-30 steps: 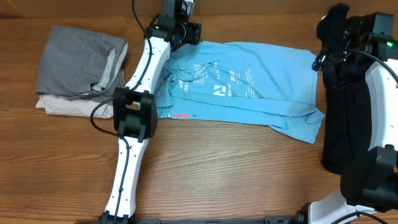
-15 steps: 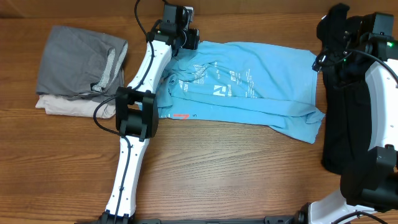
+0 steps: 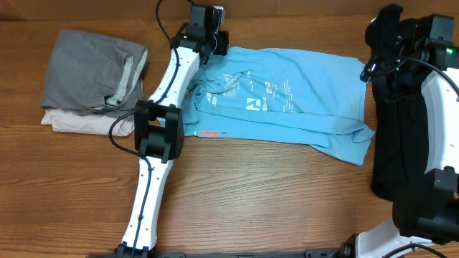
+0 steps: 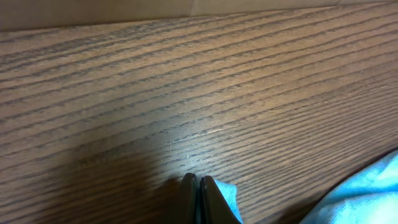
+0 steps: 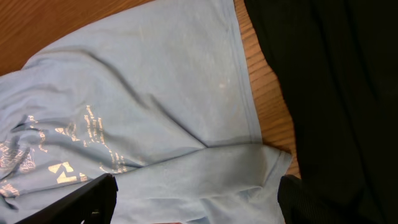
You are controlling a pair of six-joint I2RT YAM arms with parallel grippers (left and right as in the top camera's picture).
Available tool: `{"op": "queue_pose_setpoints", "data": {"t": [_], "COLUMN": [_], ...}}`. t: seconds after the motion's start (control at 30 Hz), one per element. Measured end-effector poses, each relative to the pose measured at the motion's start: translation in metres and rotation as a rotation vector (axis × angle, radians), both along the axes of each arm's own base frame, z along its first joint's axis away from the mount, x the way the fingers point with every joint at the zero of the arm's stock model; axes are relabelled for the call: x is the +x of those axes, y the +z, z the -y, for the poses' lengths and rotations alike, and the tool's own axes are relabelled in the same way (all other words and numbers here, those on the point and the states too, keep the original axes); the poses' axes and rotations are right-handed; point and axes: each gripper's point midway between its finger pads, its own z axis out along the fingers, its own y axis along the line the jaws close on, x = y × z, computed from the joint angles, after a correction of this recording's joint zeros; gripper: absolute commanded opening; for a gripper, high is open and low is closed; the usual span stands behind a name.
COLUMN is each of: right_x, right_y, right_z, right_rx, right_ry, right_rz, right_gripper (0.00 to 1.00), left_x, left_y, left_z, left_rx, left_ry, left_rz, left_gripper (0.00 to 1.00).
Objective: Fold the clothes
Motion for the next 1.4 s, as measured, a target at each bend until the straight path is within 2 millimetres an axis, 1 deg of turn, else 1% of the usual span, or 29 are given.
{"op": "queue_pose_setpoints", "data": {"t": [0.17, 0.2, 0.3, 0.37, 0.47, 0.5, 0.53, 0.6, 0.67, 0.77, 0.83, 0.87, 0.97, 1.0, 1.07, 1.17, 1.2, 1.23, 1.33, 1.4], "right_x": [0.007, 0.009, 0.016, 0.02, 0.026, 0.031, 0.033, 0.041, 0.054, 0.069, 0.083, 0.091, 0.107, 0.112, 0.127, 0.145, 0.147, 0.153, 0.165, 0.173], "right_y": [0.003, 0.004, 0.007, 0.009, 0.013, 0.014, 0.014, 0.013, 0.01, -0.011, -0.034, -0.048, -0.083, -0.094, -0.113, -0.137, -0.139, -0.152, -0.171, -0.169], "right_z": [0.002, 0.002, 0.004, 0.005, 0.006, 0.007, 0.008, 0.01, 0.014, 0.018, 0.021, 0.023, 0.025, 0.024, 0.02, 0.009, 0.007, 0.0, -0.012, -0.016], "right_rx": [-0.008, -0.009, -0.016, -0.021, -0.028, -0.033, -0.037, -0.045, -0.059, -0.062, -0.063, -0.064, -0.063, -0.063, -0.067, -0.07, -0.071, -0.07, -0.084, -0.093], "right_ry": [0.0, 0.0, 0.0, 0.0, 0.0, 0.0, -0.001, 0.002, 0.004, 0.007, 0.011, 0.012, 0.017, 0.021, 0.034, 0.061, 0.064, 0.08, 0.104, 0.104], "right_rz": [0.033, 0.041, 0.071, 0.091, 0.12, 0.138, 0.145, 0.165, 0.193, 0.186, 0.178, 0.174, 0.16, 0.157, 0.179, 0.206, 0.209, 0.215, 0.239, 0.265], "right_gripper": [0.87, 0.87, 0.87, 0.87, 0.87, 0.87, 0.87, 0.87, 0.87, 0.86, 0.86, 0.86, 0.85, 0.84, 0.82, 0.78, 0.77, 0.75, 0.71, 0.69], "left_x": [-0.006, -0.006, -0.003, -0.002, -0.002, -0.002, -0.004, -0.009, -0.013, -0.017, -0.019, -0.02, -0.023, -0.024, -0.025, -0.026, -0.027, -0.028, -0.03, -0.031], "left_y": [-0.002, 0.001, 0.025, 0.051, 0.1, 0.121, 0.161, 0.179, 0.19, 0.193, 0.191, 0.189, 0.186, 0.185, 0.183, 0.182, 0.181, 0.18, 0.177, 0.175], "left_z": [-0.009, -0.011, -0.018, -0.022, -0.026, -0.028, -0.03, -0.031, -0.031, -0.028, -0.026, -0.026, -0.025, -0.025, -0.026, -0.026, -0.026, -0.027, -0.03, -0.033], "left_rx": [0.042, 0.052, 0.081, 0.094, 0.103, 0.104, 0.1, 0.104, 0.111, 0.117, 0.124, 0.131, 0.144, 0.149, 0.157, 0.163, 0.165, 0.168, 0.183, 0.197], "left_ry": [0.028, 0.036, 0.063, 0.079, 0.087, 0.09, 0.098, 0.096, 0.093, 0.087, 0.085, 0.082, 0.075, 0.073, 0.073, 0.075, 0.075, 0.075, 0.083, 0.092], "left_rz": [-0.04, -0.041, -0.016, 0.015, 0.085, 0.117, 0.183, 0.203, 0.211, 0.21, 0.201, 0.193, 0.182, 0.18, 0.171, 0.167, 0.162, 0.157, 0.142, 0.135], "left_gripper": [0.04, 0.04, 0.04, 0.04, 0.04, 0.04, 0.04, 0.04, 0.04, 0.04, 0.04, 0.04, 0.04, 0.04, 0.04, 0.04, 0.04, 0.04, 0.04, 0.04]}}
